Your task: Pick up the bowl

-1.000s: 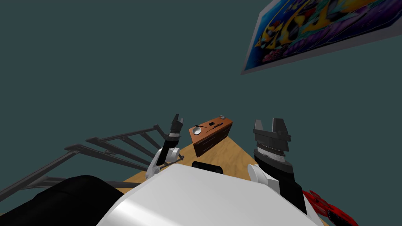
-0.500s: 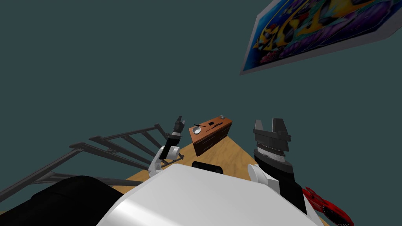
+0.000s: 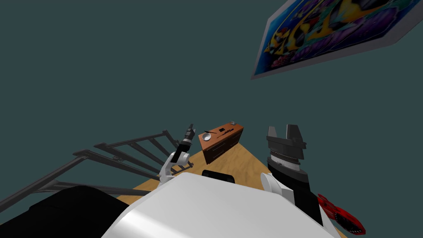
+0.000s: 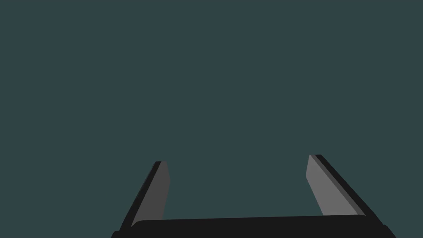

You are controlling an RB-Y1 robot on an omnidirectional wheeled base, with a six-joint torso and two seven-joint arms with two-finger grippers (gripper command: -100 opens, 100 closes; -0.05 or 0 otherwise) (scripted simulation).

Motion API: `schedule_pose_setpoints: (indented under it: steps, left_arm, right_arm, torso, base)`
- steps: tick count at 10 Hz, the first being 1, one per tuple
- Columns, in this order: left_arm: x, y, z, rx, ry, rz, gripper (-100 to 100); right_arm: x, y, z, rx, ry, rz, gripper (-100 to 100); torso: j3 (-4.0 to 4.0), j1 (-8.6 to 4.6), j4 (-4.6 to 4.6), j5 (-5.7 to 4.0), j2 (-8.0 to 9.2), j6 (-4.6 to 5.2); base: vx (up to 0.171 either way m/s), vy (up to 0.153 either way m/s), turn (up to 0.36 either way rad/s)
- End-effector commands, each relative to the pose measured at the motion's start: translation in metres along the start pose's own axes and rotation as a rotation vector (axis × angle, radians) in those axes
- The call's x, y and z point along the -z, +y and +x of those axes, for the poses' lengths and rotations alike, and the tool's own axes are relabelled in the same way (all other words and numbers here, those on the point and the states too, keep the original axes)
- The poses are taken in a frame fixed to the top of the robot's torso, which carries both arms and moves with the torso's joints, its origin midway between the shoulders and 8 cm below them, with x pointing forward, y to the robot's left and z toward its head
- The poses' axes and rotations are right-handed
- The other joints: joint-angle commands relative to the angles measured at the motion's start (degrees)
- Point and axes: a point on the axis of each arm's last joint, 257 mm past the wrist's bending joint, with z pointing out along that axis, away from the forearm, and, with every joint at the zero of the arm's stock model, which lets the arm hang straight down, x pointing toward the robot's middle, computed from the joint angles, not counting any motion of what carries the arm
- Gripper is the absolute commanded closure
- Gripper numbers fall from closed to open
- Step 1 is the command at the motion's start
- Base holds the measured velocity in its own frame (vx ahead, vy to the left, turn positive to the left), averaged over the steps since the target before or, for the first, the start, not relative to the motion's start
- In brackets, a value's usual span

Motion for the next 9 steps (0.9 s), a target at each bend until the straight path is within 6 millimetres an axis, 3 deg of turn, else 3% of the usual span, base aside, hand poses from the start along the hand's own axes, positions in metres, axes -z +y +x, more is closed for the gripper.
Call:
schedule_pose_setpoints:
  steps: [1,2,3,4,5,7,9]
  left_arm:
    - [-0.003,0.021,-0.002,0.004,0.002,-0.062,-100]
    - [-0.006,0.037,-0.005,0.008,0.003,-0.103,-100]
    - [-0.005,0.041,-0.005,0.008,0.002,-0.118,-100]
    - [-0.007,0.061,-0.008,0.012,0.001,-0.169,-100]
    - [-0.007,0.062,-0.009,0.012,0.001,-0.175,-100]
    - [-0.009,0.099,-0.016,0.023,-0.003,-0.277,-100]
    - [-0.008,0.119,-0.020,0.029,-0.007,-0.342,-100]
  right_arm:
    - [0.000,0.000,0.000,0.000,0.000,0.000,0]
    - [0.000,0.000,0.000,0.000,0.000,0.000,0]
    - [0.000,0.000,0.000,0.000,0.000,0.000,0]
    - [0.000,0.000,0.000,0.000,0.000,0.000,0]
    - [0.000,0.000,0.000,0.000,0.000,0.000,0]
    - [0.000,0.000,0.000,0.000,0.000,0.000,0]
    - [0.000,0.000,0.000,0.000,0.000,0.000,0]
  torso:
    - [0.00,0.00,0.00,0.00,0.00,0.00]
    - [0.00,0.00,0.00,0.00,0.00,0.01]
    - [0.01,-0.02,0.00,0.00,0.02,0.01]
    - [0.01,-0.01,0.00,0.00,0.01,0.00]
    - [0.00,-0.01,0.00,0.00,0.00,0.01]
    - [-0.01,0.01,0.00,0.00,-0.02,0.01]
    - [-0.01,-0.03,0.00,-0.01,-0.02,-0.01]
  base:
    - [-0.013,-0.011,-0.020]
    - [-0.022,-0.021,-0.043]
    - [-0.015,-0.017,-0.019]
    - [-0.012,-0.018,-0.030]
    - [-0.008,-0.013,-0.019]
    - [-0.008,-0.021,-0.057]
    - [-0.004,-0.022,-0.035]
